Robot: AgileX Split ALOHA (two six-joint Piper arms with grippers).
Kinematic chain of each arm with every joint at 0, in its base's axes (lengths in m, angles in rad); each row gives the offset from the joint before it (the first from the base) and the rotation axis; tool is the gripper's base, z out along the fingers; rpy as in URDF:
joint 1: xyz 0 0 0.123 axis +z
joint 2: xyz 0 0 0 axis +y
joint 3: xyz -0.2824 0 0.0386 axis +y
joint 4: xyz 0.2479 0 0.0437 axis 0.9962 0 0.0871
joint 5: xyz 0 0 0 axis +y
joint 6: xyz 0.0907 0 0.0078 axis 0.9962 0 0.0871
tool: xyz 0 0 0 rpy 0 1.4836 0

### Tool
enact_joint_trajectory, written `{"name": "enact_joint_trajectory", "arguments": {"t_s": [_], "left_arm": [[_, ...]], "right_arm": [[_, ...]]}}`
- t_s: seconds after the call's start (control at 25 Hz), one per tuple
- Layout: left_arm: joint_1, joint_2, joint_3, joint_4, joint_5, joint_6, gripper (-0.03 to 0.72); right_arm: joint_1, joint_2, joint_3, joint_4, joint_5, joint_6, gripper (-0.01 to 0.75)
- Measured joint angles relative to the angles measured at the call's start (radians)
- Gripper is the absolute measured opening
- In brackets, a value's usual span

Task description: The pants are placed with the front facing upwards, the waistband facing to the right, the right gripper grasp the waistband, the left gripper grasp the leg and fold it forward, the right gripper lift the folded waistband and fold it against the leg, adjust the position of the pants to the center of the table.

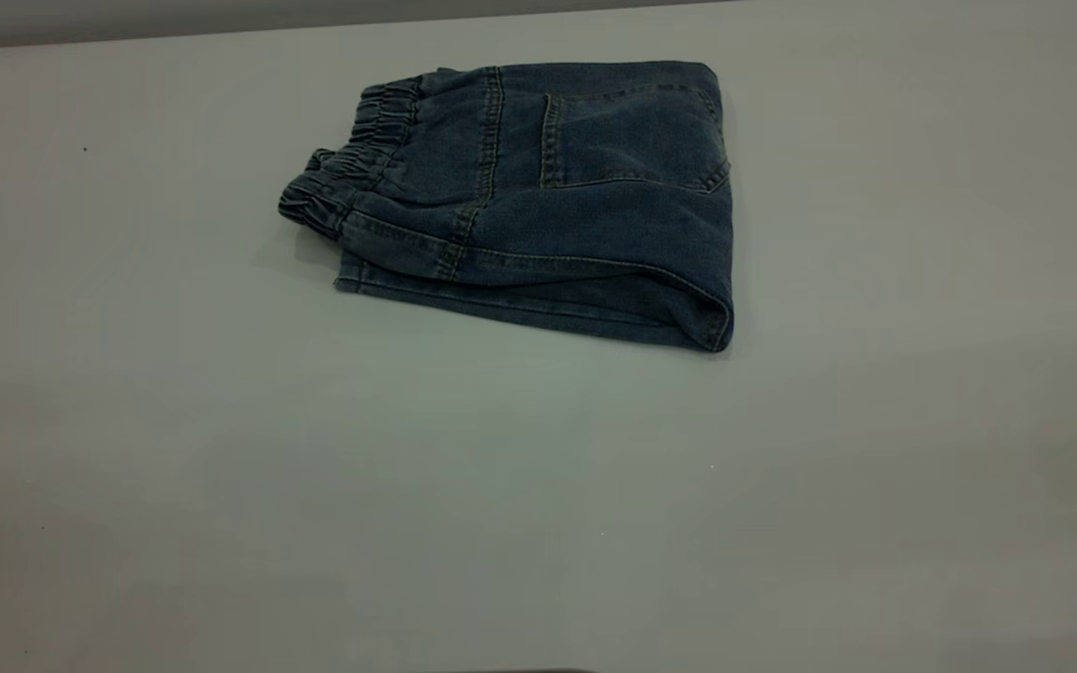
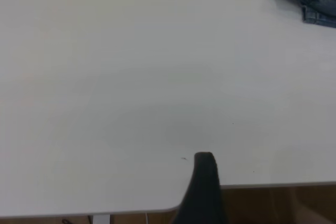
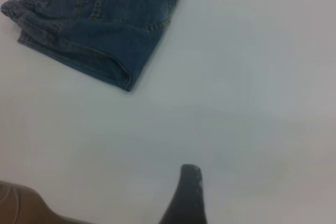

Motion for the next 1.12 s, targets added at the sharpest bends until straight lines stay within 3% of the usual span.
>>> {"name": "enact_joint_trajectory", "arguments": {"t_s": [0.24, 0.52, 1.12], "left_arm": [[0.000, 0.000, 0.000, 0.000, 0.001, 0.000, 0.569], [0.000, 0.000, 0.000, 0.000, 0.002, 0.000, 0.569], [0.000, 0.000, 0.000, 0.000, 0.003, 0.001, 0.569]], "right_arm": [[0.000, 0.000, 0.000, -0.035, 0.000, 0.023, 0.592], [0.000, 0.000, 0.001, -0.249, -0.012, 0.240, 0.592], [0.000, 0.000, 0.001, -0.251, -0.018, 0.235, 0.591]]}}
